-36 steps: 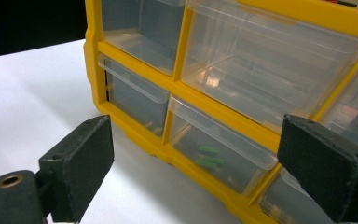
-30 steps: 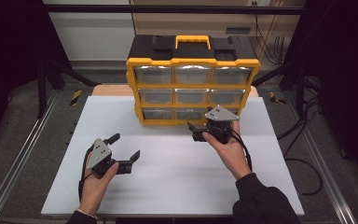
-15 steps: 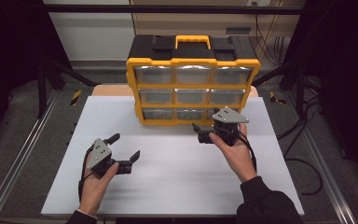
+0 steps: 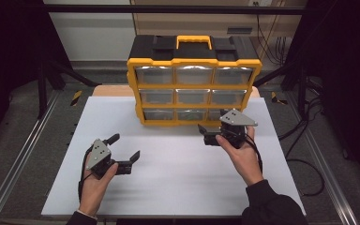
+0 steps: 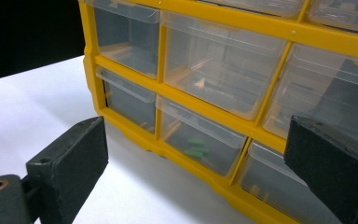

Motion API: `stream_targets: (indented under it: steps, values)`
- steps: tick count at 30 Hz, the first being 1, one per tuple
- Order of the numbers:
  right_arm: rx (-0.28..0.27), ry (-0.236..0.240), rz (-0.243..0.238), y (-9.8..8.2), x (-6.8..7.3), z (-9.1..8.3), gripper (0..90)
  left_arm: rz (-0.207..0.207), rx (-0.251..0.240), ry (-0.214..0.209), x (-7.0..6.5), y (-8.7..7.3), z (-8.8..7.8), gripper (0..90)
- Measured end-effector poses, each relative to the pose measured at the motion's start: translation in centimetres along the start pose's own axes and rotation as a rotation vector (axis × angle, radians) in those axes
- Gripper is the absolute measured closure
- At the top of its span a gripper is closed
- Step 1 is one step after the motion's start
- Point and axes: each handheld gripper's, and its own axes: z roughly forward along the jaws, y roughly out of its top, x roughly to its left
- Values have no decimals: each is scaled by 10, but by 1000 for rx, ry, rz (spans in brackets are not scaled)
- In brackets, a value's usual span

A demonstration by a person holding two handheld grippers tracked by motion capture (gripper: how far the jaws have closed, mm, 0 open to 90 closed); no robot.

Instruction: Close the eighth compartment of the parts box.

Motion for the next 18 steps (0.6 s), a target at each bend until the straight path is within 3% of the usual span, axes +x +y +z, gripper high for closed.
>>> stream_targets:
  steps: [18]
  values:
    - [-23,-31,12,-7,-8,-22,65,-6,-5,5,3,0,-2,17]
